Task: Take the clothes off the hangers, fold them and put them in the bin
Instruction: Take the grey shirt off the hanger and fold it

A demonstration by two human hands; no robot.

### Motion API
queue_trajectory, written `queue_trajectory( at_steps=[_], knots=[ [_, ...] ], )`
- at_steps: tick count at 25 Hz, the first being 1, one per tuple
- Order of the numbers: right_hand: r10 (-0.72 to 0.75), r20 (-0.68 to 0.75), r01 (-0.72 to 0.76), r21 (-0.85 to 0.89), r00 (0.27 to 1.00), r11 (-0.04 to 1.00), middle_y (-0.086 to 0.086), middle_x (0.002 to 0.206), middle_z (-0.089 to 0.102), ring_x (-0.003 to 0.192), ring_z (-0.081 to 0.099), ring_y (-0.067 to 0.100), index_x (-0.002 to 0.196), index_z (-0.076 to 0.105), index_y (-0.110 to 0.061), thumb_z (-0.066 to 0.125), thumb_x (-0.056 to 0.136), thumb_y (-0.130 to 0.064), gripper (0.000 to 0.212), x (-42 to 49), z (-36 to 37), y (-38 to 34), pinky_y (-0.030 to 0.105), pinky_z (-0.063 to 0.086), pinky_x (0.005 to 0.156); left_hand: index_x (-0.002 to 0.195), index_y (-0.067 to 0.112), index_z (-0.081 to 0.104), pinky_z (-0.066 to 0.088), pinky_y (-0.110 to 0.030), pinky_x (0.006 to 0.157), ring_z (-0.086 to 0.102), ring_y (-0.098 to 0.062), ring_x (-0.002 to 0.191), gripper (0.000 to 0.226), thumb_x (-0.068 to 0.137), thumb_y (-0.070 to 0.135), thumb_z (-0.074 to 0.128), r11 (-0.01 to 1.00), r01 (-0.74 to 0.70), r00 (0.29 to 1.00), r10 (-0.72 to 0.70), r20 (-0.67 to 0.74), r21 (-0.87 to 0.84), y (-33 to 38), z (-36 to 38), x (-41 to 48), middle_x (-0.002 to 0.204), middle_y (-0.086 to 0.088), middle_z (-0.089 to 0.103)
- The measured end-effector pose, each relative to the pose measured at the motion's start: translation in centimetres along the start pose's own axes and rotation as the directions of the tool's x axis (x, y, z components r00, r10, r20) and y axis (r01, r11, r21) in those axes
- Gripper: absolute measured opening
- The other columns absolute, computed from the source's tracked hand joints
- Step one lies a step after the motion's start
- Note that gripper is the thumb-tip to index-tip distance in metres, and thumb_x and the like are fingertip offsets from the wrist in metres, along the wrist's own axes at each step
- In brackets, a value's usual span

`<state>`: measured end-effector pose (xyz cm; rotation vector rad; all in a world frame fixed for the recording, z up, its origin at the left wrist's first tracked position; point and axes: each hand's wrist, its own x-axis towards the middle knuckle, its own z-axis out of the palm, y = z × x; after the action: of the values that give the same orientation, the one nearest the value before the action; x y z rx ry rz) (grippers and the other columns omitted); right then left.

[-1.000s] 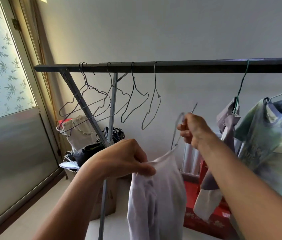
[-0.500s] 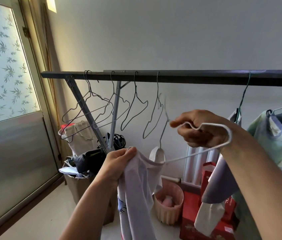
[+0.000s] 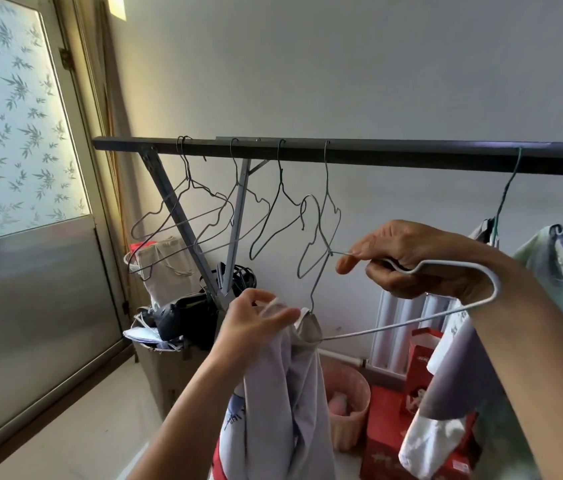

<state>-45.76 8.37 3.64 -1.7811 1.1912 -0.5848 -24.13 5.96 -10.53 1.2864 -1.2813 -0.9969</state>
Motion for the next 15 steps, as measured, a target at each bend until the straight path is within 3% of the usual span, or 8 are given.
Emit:
queue_trajectory(
  at_steps=[2, 4, 6, 7, 8, 10, 11, 15],
  knots=[
    [-0.022, 0.022, 0.022, 0.004, 1.000, 1.000, 0.001, 0.036, 0.034, 0.029, 0.024, 0.008, 0.105, 0.063, 0.003, 0.029, 0.105, -0.010, 0.036, 0.2, 0.3, -0.2, 0.017, 0.027, 0.031, 0.104, 0.032, 0.066, 0.052, -0.022, 0.071, 0.065, -0.001, 0.087, 0.047, 0.064, 0.048, 0.085, 0.967, -0.056, 0.998, 0.046, 0.045, 0.249, -0.2, 0.6, 0.1, 0.096, 0.009, 0.070],
    [-0.027, 0.035, 0.027, -0.006, 0.999, 1.000, 0.001, 0.036, 0.035, 0.028, 0.025, 0.008, 0.103, 0.063, 0.002, 0.029, 0.105, -0.010, 0.036, 0.4, 0.4, -0.4, 0.017, 0.027, 0.031, 0.093, 0.031, 0.071, 0.055, -0.030, 0.074, 0.067, -0.010, 0.085, 0.030, 0.070, 0.050, 0.071, 0.833, -0.132, 0.988, 0.157, 0.000, 0.537, -0.2, 1.3, 0.0, 0.088, 0.010, 0.072],
    [-0.016, 0.039, 0.017, -0.021, 0.999, 1.000, 0.001, 0.036, 0.035, 0.029, 0.025, 0.009, 0.102, 0.064, 0.001, 0.031, 0.105, -0.010, 0.035, 0.5, 0.2, -0.2, 0.017, 0.028, 0.032, 0.083, 0.022, 0.069, 0.052, -0.031, 0.068, 0.064, -0.022, 0.081, 0.020, 0.080, 0.039, 0.059, 0.692, -0.152, 0.972, 0.232, -0.019, 0.706, -0.2, 1.3, 0.1, 0.079, 0.003, 0.069],
    [-0.010, 0.044, 0.011, -0.022, 0.999, 1.000, 0.001, 0.037, 0.036, 0.029, 0.025, 0.009, 0.101, 0.064, 0.000, 0.031, 0.105, -0.011, 0.035, 0.4, 0.1, 0.0, 0.017, 0.027, 0.032, 0.079, 0.019, 0.068, 0.050, -0.031, 0.066, 0.063, -0.025, 0.079, 0.020, 0.081, 0.035, 0.056, 0.684, -0.157, 0.974, 0.226, -0.002, 0.713, -0.4, 1.2, 0.4, 0.076, 0.001, 0.068],
    [-0.007, 0.053, 0.008, -0.017, 0.999, 1.000, 0.001, 0.037, 0.035, 0.029, 0.025, 0.009, 0.101, 0.065, -0.001, 0.031, 0.105, -0.011, 0.036, 0.3, 0.0, 0.2, 0.017, 0.027, 0.033, 0.076, 0.016, 0.068, 0.050, -0.031, 0.066, 0.063, -0.023, 0.075, 0.021, 0.082, 0.033, 0.057, 0.749, -0.141, 0.984, 0.175, 0.011, 0.647, -0.5, 0.8, 0.8, 0.071, 0.001, 0.068],
    [-0.010, 0.065, 0.009, 0.013, 0.998, 1.000, 0.001, 0.037, 0.035, 0.029, 0.024, 0.009, 0.101, 0.066, -0.001, 0.031, 0.104, -0.011, 0.036, 0.1, -0.3, 0.5, 0.017, 0.024, 0.033, 0.073, 0.013, 0.074, 0.051, -0.031, 0.068, 0.063, -0.015, 0.066, 0.020, 0.085, 0.025, 0.064, 0.924, -0.019, 1.000, 0.009, 0.027, 0.382, -0.8, -0.1, 1.4, 0.065, 0.004, 0.069],
    [-0.012, 0.061, 0.010, 0.032, 0.998, 0.999, 0.001, 0.037, 0.034, 0.029, 0.024, 0.009, 0.102, 0.065, 0.000, 0.031, 0.104, -0.011, 0.036, 0.0, -0.6, 0.6, 0.017, 0.024, 0.033, 0.074, 0.013, 0.077, 0.053, -0.032, 0.070, 0.064, -0.014, 0.067, 0.018, 0.086, 0.019, 0.065, 0.960, 0.052, 0.999, -0.051, -0.010, 0.276, -1.2, -0.6, 1.7, 0.066, 0.002, 0.072],
    [-0.006, -0.100, 0.016, 0.100, 0.995, 0.995, 0.003, 0.038, 0.032, 0.032, 0.021, 0.010, 0.104, 0.063, 0.005, 0.034, 0.102, -0.010, 0.033, -0.1, -1.7, 0.2, 0.020, 0.020, 0.034, 0.087, 0.011, 0.076, 0.051, -0.029, 0.072, 0.066, -0.018, 0.074, 0.011, 0.090, 0.013, 0.066, 0.984, 0.137, 0.986, -0.125, -0.110, 0.111, -2.5, -2.2, 2.4, 0.080, -0.008, 0.073]
  ],
)
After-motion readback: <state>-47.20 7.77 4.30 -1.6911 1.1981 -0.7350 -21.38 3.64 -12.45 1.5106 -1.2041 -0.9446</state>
